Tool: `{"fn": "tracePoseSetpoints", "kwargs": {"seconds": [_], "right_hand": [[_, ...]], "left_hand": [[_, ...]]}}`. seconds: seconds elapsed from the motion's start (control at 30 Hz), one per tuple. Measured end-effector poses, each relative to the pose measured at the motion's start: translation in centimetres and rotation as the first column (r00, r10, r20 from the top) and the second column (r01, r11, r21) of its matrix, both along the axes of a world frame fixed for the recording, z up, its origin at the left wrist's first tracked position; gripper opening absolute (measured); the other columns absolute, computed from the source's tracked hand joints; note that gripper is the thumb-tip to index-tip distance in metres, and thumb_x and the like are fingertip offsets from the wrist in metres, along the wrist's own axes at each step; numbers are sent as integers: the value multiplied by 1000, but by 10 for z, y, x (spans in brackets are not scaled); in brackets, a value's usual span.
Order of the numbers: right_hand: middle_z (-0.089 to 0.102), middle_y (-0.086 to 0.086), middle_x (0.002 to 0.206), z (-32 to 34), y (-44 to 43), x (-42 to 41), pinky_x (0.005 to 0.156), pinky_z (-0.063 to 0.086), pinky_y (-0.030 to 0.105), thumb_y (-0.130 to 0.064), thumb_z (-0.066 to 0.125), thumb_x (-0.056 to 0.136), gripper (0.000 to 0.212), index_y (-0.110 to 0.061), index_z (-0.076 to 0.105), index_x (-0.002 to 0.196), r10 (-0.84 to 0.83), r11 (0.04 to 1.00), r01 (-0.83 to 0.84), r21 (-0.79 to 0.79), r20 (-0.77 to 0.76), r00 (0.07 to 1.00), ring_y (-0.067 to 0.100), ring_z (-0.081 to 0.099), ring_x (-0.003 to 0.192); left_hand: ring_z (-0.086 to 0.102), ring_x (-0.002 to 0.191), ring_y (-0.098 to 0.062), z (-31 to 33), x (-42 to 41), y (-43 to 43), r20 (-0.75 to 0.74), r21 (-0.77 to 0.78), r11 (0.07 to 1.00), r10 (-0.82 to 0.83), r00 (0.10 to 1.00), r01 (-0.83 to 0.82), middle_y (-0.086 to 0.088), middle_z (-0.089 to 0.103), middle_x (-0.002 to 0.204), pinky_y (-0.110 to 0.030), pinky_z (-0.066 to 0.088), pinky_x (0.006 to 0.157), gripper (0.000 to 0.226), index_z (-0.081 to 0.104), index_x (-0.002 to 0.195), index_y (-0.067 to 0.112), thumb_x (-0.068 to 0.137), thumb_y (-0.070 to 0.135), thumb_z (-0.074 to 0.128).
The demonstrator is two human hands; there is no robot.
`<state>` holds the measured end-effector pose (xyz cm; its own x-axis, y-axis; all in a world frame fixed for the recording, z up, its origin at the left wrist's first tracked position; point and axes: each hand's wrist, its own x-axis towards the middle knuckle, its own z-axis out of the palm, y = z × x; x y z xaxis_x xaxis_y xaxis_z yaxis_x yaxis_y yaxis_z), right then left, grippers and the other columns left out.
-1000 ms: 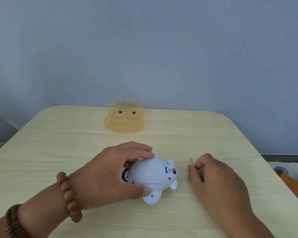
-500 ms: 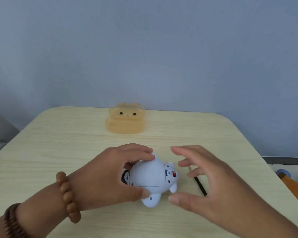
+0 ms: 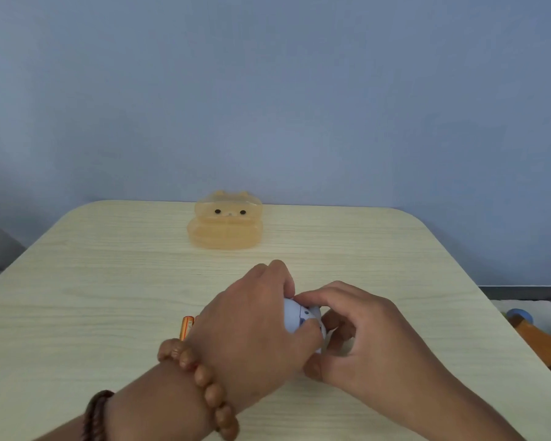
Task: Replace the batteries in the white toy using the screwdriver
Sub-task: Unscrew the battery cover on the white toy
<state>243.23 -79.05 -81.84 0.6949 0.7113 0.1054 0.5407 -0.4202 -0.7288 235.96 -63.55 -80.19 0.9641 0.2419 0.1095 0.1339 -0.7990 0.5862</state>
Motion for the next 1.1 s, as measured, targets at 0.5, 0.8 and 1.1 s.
{"fn": "tracePoseSetpoints", "kwargs": {"seconds": [0.5,0.8,1.1], "right_hand": [[68,-14,104,-4,-2,-1,67,55,22,-22,85,67,45,-38,71,107,10,1000,-10,22,2,1000,9,69,87],[69,-14,95,-3,-1,0,60,45,9,-18,80,65,36,-44,68,88,5,999,-6,54,10,1000,8,65,73],[68,-10,104,-7,-9,4,64,55,23,-38,86,65,46,-41,73,108,13,996,-10,88,-37,999,14,69,78]], "left_hand": [[60,75,-17,4,12,-19,-1,110,990,85,996,-84,8,56,82,-35,53,67,23,40,90,25,77,40,52],[55,79,-19,3,10,-19,48,205,978,-53,997,42,5,57,92,-34,48,69,19,31,99,24,86,33,42],[50,110,2,-5,-7,19,63,7,950,-312,948,312,22,48,123,-20,45,87,40,41,117,38,86,45,66]]}}
